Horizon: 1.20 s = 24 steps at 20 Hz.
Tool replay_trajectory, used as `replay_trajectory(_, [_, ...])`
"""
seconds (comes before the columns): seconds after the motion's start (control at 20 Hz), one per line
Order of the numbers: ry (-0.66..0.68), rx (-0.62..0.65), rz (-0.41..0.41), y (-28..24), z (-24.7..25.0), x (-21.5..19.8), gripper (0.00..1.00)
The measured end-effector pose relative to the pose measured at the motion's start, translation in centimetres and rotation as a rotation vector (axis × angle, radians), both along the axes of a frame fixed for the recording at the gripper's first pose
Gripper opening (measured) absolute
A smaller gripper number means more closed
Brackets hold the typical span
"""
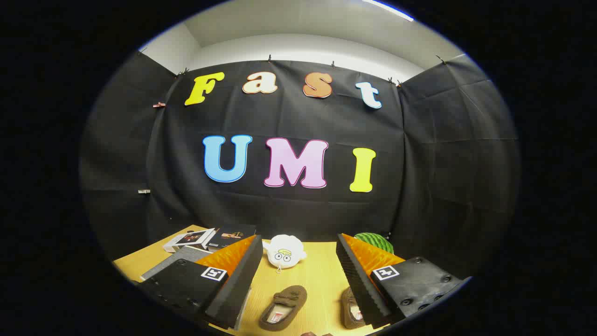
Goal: Open the storage box then place both shoes into the box .Put the left shoe in first, then the right shoe, with the right side of both shoes facing outward in a uniform manner.
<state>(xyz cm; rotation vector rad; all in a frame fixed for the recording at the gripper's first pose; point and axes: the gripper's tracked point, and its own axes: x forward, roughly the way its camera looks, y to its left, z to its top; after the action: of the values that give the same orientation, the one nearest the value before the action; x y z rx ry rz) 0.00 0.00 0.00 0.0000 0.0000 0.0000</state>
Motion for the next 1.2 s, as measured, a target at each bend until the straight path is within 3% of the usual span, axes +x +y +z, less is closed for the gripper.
replay_trajectory(0.9, [-0.044, 0.007, 0.057, 2.2, 0.9, -0.5, 0.97])
replay_trajectory(1.2, [0.007, 0.035, 0.027, 1.4, -0.6, -0.8, 0.97])
